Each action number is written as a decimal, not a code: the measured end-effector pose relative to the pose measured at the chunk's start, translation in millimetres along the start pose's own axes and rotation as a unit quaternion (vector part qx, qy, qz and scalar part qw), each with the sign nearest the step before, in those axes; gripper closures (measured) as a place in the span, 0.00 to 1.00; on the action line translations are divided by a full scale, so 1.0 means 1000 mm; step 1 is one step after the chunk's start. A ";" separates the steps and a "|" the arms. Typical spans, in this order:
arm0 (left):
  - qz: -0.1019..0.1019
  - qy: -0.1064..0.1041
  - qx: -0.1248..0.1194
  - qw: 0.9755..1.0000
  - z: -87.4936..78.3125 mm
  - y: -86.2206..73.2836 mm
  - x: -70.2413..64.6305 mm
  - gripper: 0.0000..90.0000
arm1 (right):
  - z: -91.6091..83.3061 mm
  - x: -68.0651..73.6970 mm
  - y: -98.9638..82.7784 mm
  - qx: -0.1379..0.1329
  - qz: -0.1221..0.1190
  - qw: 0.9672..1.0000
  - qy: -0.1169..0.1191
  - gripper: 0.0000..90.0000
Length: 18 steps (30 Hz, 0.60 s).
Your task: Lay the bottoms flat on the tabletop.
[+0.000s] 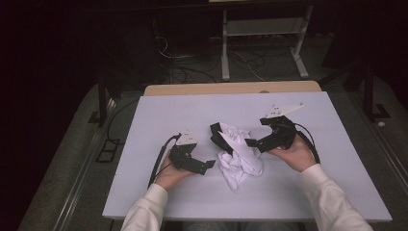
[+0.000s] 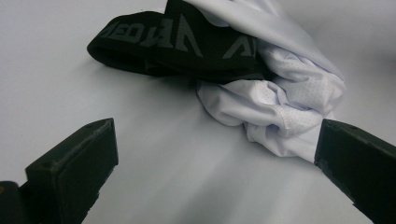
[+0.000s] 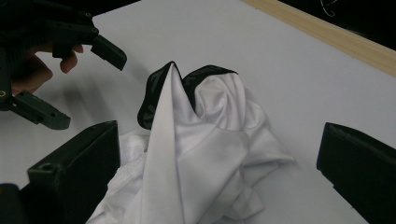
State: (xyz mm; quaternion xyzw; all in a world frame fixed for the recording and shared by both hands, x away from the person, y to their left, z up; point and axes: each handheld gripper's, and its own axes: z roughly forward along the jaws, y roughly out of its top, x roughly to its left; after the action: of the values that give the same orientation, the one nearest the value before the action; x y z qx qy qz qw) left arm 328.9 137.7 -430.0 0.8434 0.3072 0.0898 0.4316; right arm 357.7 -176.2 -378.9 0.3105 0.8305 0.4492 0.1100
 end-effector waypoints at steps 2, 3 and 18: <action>0.000 -0.002 0.001 1.000 0.002 0.000 -0.001 0.00 | 0.004 0.001 0.001 0.002 0.000 1.000 0.003 0.00; 0.001 -0.002 0.001 1.000 0.003 0.000 -0.002 0.00 | 0.008 0.003 0.001 0.004 -0.001 1.000 0.006 0.00; 0.012 -0.022 0.024 0.999 0.019 0.000 -0.013 0.00 | 0.036 0.011 0.002 0.017 -0.001 1.000 0.024 0.00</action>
State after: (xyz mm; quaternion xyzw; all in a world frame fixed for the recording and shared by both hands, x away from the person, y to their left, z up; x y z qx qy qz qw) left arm 326.8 117.0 -440.1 0.8590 0.2898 0.0690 0.4163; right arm 366.9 -144.5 -397.0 0.3002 0.8409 0.4422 0.0849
